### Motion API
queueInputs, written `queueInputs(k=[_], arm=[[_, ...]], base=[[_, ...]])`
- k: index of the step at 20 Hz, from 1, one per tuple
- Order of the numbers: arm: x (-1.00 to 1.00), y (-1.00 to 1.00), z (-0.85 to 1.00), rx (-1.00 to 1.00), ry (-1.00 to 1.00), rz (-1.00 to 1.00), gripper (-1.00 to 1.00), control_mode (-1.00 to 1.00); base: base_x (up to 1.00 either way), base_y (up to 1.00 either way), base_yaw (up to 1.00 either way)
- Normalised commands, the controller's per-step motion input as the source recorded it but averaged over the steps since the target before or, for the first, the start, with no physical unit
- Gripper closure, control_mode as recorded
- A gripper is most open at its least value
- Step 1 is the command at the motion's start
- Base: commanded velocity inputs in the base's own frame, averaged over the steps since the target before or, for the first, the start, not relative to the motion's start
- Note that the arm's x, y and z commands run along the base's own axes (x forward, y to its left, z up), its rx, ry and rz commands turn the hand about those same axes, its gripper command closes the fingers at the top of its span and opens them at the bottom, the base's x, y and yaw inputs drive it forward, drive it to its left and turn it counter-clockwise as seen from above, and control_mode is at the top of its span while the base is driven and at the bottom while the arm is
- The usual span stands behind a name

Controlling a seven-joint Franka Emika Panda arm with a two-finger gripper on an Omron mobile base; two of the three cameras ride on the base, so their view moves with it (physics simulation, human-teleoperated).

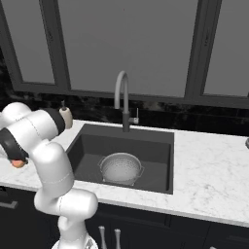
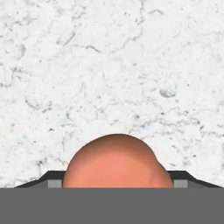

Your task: Put the colander in the sink, put the peach in the colander, and turn on the sink faucet and pour water over the colander.

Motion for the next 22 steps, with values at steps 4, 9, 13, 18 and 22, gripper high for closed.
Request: queueInputs(k=[4, 9, 13, 18, 22], arm=[[0.0, 0.0, 0.0, 0.0, 0.0, 0.0, 1.0, -1.0], [0.0, -0.09, 0.03, 0.0, 0.0, 0.0, 1.0, -1.0], [-0.01, -0.4, 0.16, 0.0, 0.01, 0.0, 1.0, -1.0], [-0.08, -0.64, 0.28, 0.01, 0.01, 0.0, 1.0, -1.0], [0.0, -0.71, 0.19, 0.03, 0.05, 0.0, 1.0, -1.0]], base=[[0.0, 0.0, 0.0], [0.0, 0.0, 0.0], [0.0, 0.0, 0.0], [0.0, 0.0, 0.0], [0.0, 0.0, 0.0]])
